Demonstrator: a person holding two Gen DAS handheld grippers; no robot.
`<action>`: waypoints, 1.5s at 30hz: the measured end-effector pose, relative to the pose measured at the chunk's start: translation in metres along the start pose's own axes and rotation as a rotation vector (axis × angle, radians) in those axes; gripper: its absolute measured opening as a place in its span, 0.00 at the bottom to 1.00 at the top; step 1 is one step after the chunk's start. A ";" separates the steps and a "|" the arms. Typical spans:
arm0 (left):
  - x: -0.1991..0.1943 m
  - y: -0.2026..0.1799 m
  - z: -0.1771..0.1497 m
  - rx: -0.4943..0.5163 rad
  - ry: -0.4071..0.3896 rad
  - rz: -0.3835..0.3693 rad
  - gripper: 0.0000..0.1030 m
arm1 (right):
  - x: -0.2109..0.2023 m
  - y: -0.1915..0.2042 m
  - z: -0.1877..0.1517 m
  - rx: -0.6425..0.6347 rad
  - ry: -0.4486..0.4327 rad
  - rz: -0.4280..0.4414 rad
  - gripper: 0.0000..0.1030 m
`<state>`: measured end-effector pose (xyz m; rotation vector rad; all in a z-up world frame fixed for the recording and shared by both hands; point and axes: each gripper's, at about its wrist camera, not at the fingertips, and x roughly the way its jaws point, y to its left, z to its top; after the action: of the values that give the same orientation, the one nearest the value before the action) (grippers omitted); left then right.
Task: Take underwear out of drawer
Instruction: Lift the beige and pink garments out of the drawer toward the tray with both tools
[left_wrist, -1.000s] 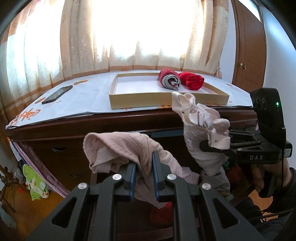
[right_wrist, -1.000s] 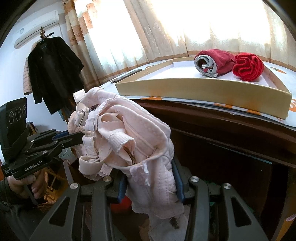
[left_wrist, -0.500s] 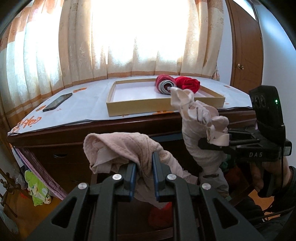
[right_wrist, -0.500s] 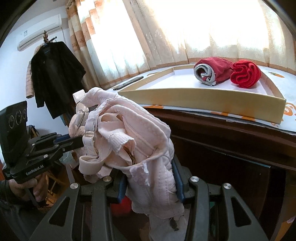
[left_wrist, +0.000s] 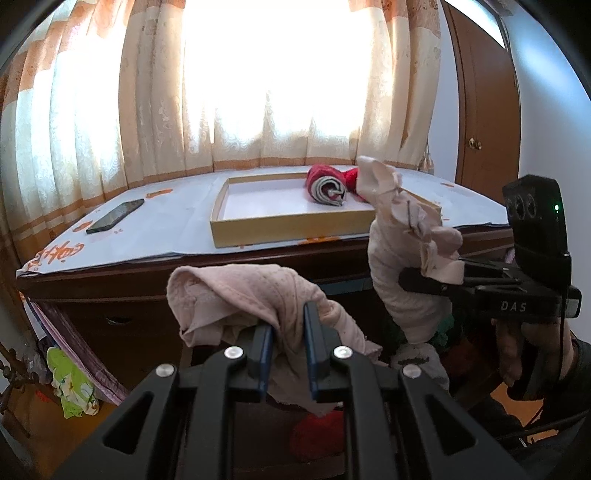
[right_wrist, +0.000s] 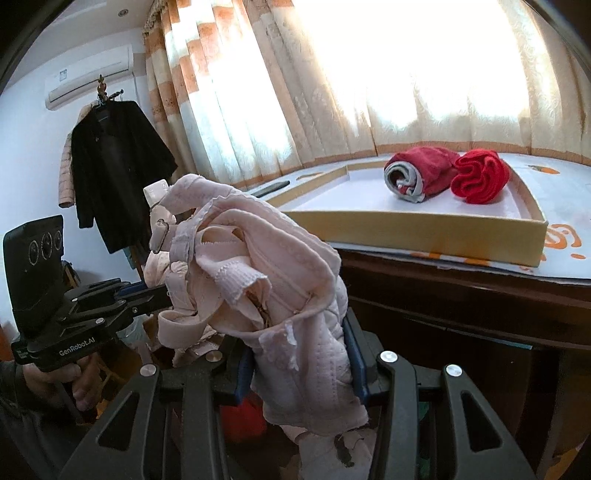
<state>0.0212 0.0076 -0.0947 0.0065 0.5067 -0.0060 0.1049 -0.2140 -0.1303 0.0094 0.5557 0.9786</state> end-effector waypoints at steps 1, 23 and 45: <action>-0.001 -0.001 0.000 0.001 -0.005 0.003 0.13 | -0.002 0.000 0.000 0.000 -0.011 -0.006 0.44; -0.015 0.003 0.017 0.035 -0.105 0.031 0.13 | -0.025 -0.003 0.002 0.029 -0.130 -0.103 0.44; -0.020 0.002 0.033 0.084 -0.169 0.028 0.13 | -0.031 0.012 0.017 0.028 -0.162 -0.151 0.44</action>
<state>0.0197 0.0099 -0.0563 0.0942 0.3371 -0.0001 0.0899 -0.2280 -0.0993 0.0705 0.4153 0.8147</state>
